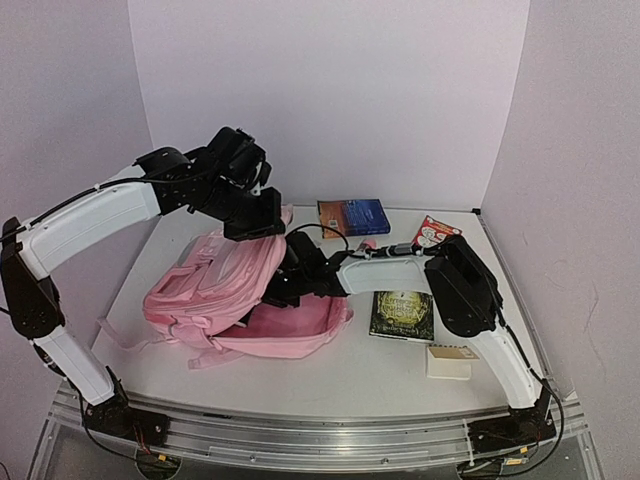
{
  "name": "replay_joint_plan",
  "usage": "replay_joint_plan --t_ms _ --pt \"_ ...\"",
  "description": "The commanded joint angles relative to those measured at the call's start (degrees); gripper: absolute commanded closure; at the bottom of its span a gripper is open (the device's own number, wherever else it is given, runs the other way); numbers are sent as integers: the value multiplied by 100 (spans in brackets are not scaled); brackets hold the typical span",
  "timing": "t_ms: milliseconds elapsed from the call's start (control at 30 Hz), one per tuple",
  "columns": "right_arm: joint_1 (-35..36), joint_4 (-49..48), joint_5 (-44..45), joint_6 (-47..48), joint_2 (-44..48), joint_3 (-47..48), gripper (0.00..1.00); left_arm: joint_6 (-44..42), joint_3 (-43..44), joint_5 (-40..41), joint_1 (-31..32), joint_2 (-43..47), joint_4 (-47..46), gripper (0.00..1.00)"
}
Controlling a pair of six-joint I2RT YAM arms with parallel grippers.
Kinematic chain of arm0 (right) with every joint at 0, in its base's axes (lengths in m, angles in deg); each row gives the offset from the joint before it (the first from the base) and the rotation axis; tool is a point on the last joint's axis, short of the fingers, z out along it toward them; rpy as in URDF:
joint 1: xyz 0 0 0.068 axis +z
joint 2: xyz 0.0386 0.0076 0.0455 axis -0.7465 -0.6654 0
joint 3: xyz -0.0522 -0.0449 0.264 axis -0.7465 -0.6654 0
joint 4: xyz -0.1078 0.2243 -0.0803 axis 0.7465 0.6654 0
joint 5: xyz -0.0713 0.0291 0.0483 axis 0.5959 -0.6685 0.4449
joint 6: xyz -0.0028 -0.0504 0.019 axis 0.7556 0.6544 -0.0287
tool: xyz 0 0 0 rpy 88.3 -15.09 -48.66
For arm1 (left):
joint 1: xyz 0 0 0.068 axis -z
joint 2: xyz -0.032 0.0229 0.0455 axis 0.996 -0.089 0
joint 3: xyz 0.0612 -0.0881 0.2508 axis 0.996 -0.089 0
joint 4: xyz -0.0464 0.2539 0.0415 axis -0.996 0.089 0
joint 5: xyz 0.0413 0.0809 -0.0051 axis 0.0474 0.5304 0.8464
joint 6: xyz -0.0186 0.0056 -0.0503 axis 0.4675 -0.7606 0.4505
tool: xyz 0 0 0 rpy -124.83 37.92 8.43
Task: Pack the student bag
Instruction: Adjust the book in the student bag.
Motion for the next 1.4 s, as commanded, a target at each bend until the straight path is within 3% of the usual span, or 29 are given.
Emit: replay_joint_plan --t_ms 0,167,567,900,1133,1367 --pt "31 -1232 -164 -196 -4 -83 81 -71 91 -193 53 103 -848 100" --pt "40 -2337 -293 -432 84 -423 81 -32 84 -193 52 122 -870 100" --pt "43 -2367 -682 -1060 -674 255 81 -3 112 -113 44 202 -861 100" --pt "200 -2499 -570 -866 -740 491 82 104 -45 94 36 308 -901 100" --pt "246 -2503 -292 -577 -6 -435 80 135 -183 420 0 425 -912 100" --pt "63 -2458 343 -624 1315 -2318 66 160 -517 1109 -42 504 -823 100"
